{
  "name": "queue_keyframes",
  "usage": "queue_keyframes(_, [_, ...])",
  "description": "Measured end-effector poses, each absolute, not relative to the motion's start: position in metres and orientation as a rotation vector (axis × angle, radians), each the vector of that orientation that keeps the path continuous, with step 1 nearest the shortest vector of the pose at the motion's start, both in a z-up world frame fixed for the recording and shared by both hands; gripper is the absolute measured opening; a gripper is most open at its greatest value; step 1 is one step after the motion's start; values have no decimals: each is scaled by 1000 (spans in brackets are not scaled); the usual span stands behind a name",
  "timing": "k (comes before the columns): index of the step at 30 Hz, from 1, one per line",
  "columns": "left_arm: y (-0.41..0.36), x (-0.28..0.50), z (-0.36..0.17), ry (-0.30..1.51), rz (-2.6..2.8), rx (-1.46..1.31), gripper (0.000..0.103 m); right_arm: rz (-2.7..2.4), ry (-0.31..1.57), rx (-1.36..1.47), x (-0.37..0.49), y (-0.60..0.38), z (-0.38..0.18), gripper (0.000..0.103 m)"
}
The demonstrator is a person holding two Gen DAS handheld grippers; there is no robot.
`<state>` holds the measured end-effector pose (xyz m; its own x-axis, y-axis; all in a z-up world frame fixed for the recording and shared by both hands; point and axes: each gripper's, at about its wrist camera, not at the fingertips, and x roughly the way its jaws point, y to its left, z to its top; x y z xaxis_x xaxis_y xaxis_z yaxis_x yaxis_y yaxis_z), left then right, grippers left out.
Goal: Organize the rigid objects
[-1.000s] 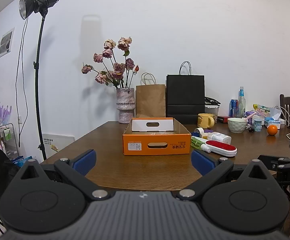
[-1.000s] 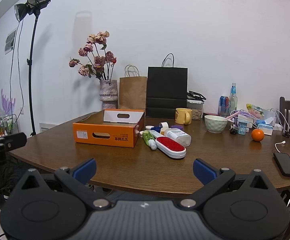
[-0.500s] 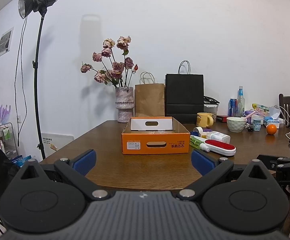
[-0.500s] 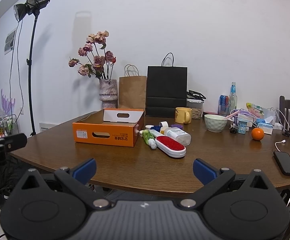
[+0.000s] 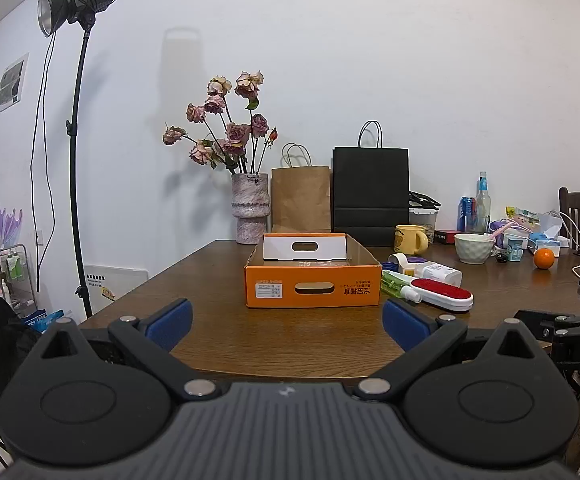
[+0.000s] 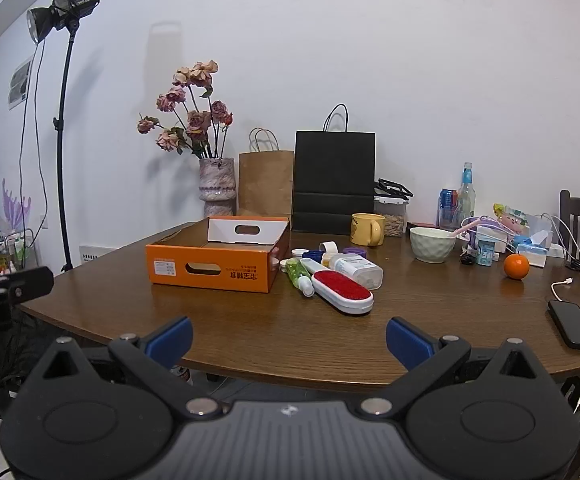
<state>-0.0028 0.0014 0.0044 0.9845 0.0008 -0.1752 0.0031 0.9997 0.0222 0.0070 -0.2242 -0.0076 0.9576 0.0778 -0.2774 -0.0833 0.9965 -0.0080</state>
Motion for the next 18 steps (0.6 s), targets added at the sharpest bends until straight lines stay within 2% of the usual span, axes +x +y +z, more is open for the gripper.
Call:
queue_keyframes(10, [2,0,4,188,-12,20,103,81,282,-27,10,-225,-9,103])
queue_keyframes(18, [7,43,-5,189,10,45,103,28,268,-48,44,-242,-14,103])
